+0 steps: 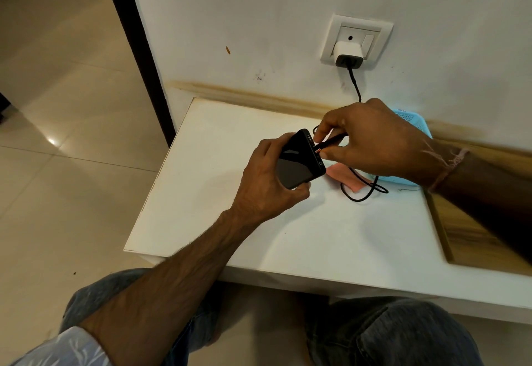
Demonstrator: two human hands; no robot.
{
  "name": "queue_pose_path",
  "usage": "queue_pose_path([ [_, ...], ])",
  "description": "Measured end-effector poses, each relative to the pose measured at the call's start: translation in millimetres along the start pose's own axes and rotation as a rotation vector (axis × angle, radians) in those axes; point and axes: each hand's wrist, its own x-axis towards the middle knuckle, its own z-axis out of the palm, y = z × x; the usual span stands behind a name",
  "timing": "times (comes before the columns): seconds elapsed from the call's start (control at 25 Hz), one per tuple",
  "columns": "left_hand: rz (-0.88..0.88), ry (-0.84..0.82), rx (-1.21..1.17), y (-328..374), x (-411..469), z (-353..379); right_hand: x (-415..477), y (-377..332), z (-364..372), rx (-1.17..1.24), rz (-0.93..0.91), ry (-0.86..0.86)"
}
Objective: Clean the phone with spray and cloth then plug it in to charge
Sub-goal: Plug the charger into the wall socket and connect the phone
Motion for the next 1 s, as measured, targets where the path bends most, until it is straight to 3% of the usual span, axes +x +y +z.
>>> queue_pose_path([
  [0.24, -0.016, 0.000, 0.029, -1, -1, 5, -11, 8, 12, 0.081, 0.041, 0.193],
  [0.56, 0.040, -0.165, 0.228, -7, 12, -18, -19, 21, 30, 0.274, 0.122, 0.231],
  [0.68, 0.078, -0.347, 0.423, -20, 17, -29, -16, 25, 60, 0.185, 0.200, 0.133],
  [0.84, 0.135, -0.566, 0.674, -40, 32, -32, 14, 23, 104, -0.108, 0.052, -0.034],
  [1.0, 0.065, -0.659, 0.670, -55, 49, -29, 47, 20, 139, -0.065, 0.008, -0.139],
])
